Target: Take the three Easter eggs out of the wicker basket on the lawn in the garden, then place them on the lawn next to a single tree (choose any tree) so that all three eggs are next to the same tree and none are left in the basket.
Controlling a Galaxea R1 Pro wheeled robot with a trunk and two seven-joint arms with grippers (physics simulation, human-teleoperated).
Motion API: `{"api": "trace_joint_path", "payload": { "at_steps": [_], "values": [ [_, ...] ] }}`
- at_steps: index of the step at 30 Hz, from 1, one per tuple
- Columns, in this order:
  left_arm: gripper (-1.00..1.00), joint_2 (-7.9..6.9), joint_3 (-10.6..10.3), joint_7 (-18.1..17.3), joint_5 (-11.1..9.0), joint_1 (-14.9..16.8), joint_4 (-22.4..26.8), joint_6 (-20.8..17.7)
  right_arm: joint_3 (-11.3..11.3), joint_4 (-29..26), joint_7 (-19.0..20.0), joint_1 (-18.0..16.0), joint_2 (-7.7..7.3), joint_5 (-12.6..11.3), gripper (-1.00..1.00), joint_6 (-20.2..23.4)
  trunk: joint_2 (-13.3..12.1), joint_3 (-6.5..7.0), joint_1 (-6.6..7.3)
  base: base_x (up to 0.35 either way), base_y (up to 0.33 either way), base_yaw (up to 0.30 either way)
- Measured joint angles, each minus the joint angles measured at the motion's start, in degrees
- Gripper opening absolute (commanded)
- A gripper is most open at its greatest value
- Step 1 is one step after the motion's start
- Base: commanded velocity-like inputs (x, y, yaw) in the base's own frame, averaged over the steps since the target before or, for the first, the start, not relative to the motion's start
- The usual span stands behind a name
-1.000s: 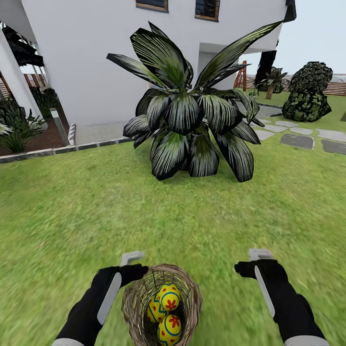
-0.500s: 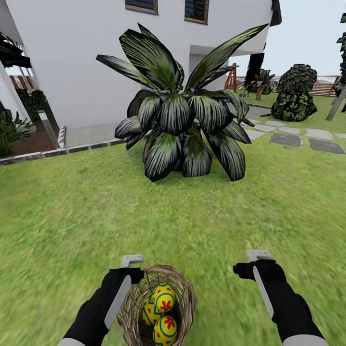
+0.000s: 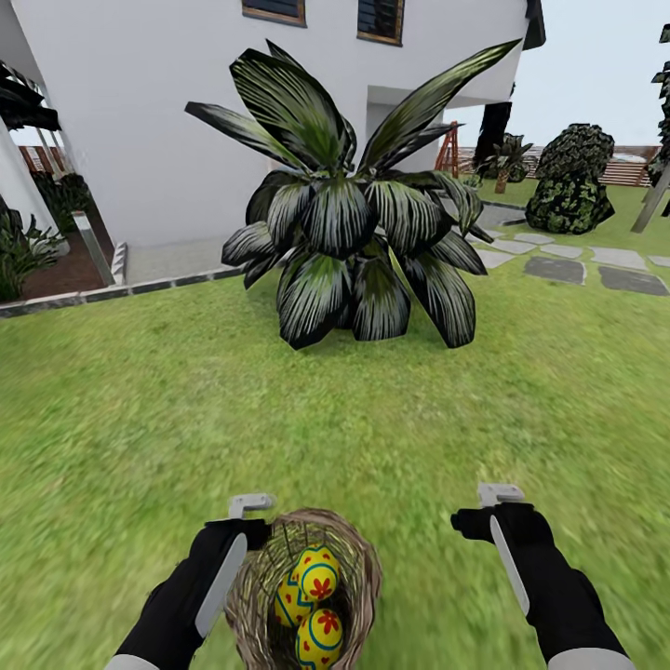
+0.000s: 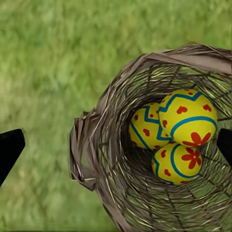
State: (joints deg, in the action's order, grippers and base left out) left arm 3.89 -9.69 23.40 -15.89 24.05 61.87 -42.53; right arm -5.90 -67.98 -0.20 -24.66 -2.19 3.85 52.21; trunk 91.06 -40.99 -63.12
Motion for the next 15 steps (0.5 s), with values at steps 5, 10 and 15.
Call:
{"api": "trace_joint_path", "payload": {
  "at_steps": [5, 10, 15],
  "values": [
    [1.00, -1.95, 0.28, -0.60, -0.40, 0.00, -2.71, 0.46, 0.00, 0.01, 0.09, 0.00, 0.01, -0.06, 1.00, -0.09, 2.01, -0.90, -1.10, 0.000, 0.000, 0.000],
    [1.00, -2.23, 0.30, -0.88, -0.47, 0.00, -3.53, 0.63, -0.03, 0.27, 0.19, 0.00, 0.00, -0.05, 1.00, -0.13, 4.01, -1.80, -2.20, 0.000, 0.000, 0.000],
    [1.00, -2.26, 0.31, -1.71, -0.43, 0.00, -4.82, 0.77, 0.00, 0.75, 0.22, 0.00, 0.00, 0.07, 1.00, -0.26, 6.02, -2.69, -3.30, 0.000, 0.000, 0.000]
  ]
}}
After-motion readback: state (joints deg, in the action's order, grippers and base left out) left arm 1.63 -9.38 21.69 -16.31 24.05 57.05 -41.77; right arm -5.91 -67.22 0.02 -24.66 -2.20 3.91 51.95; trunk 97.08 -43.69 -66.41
